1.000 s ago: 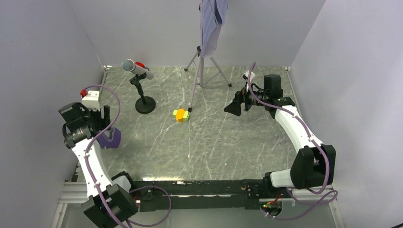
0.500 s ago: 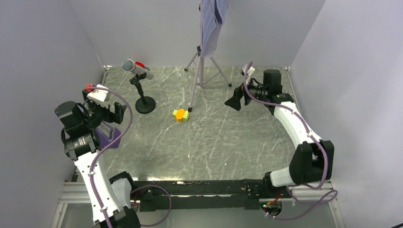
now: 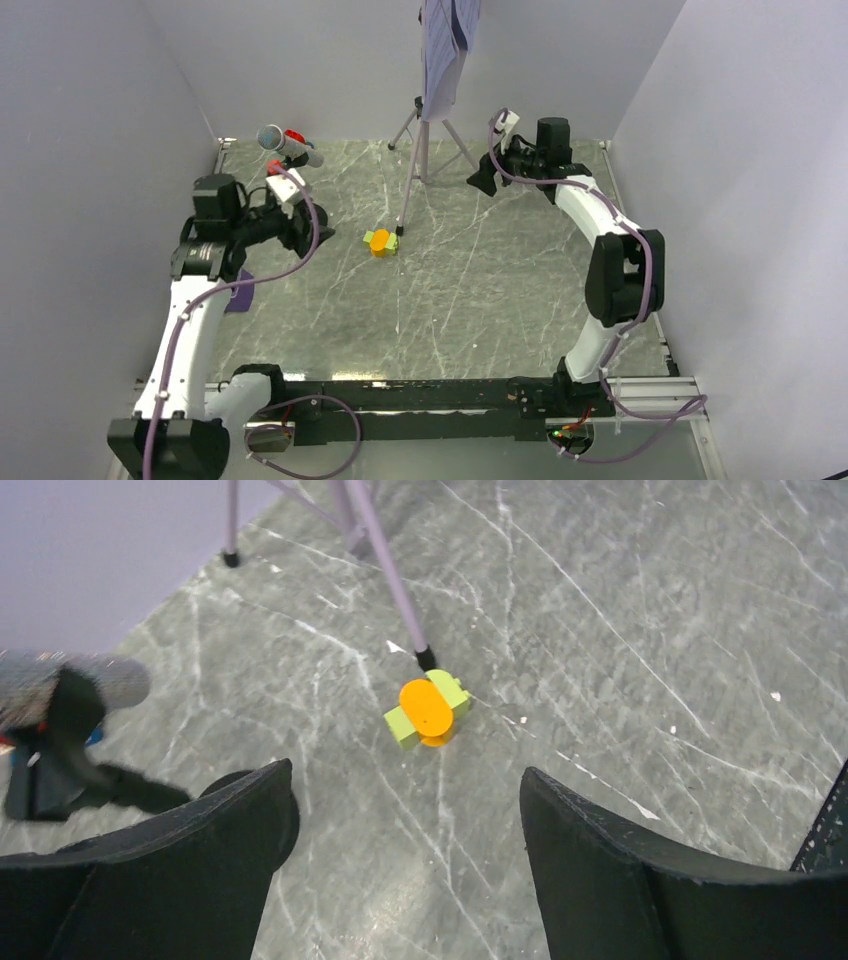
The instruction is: Pack up the instrument practice props
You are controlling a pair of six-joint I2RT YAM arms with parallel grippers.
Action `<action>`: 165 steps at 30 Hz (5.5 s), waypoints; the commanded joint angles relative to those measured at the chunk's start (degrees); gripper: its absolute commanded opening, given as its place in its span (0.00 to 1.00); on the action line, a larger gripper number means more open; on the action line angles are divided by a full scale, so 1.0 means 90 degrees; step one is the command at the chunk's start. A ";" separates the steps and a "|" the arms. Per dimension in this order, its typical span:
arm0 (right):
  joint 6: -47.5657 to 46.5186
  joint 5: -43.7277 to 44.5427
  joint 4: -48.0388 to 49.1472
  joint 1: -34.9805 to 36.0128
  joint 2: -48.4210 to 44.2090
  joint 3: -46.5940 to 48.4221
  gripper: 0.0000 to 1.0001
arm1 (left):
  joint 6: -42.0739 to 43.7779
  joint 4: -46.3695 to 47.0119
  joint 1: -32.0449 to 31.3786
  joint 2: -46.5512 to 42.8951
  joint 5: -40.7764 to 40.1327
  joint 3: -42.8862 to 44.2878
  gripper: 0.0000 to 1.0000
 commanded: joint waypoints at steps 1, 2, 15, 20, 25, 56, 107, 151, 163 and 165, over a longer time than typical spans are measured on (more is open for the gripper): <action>-0.0401 -0.0198 0.0690 0.0025 0.0530 0.0770 0.87 | 0.0531 -0.0265 -0.0924 0.0543 -0.0668 0.0678 0.87; -0.0423 -0.0201 0.0744 0.0041 0.0731 0.0895 0.87 | 0.0509 -0.0189 -0.1109 0.0678 -0.0808 0.0754 0.86; -0.0340 -0.0063 0.0812 0.0320 0.2363 0.2718 0.89 | -0.0894 0.0867 -0.1969 0.2309 -0.1299 0.1755 0.83; -0.0279 -0.0003 0.0791 0.0337 0.2874 0.3384 0.89 | -0.0858 0.0590 -0.2207 0.2351 -0.1187 0.1869 0.84; -0.0482 -0.0510 0.0214 0.0341 0.3183 0.3947 0.82 | -0.0625 0.0521 -0.2297 0.2424 -0.1202 0.1711 0.83; -0.0594 -0.1490 -0.1068 0.0666 0.0595 0.0746 0.42 | -0.0741 0.1628 -0.2531 0.2245 -0.2026 0.0822 0.81; -0.0336 -0.0435 0.0100 0.1048 -0.2066 -0.2531 0.74 | -0.0385 0.2801 -0.2795 0.2319 -0.2840 -0.1290 0.85; 0.0404 0.0105 0.0247 0.2966 -0.2019 -0.3129 0.63 | -0.0364 0.5057 -0.2932 0.3804 -0.5021 -0.1019 0.87; 0.0970 0.2116 -0.0268 0.2048 -0.3084 -0.3350 1.00 | 0.0201 0.2940 -0.2932 0.1746 -0.4446 -0.1998 0.87; 0.0972 0.2378 -0.0606 0.1836 -0.3233 -0.3280 1.00 | 0.0415 0.2084 -0.2931 0.1461 -0.3899 -0.1889 0.86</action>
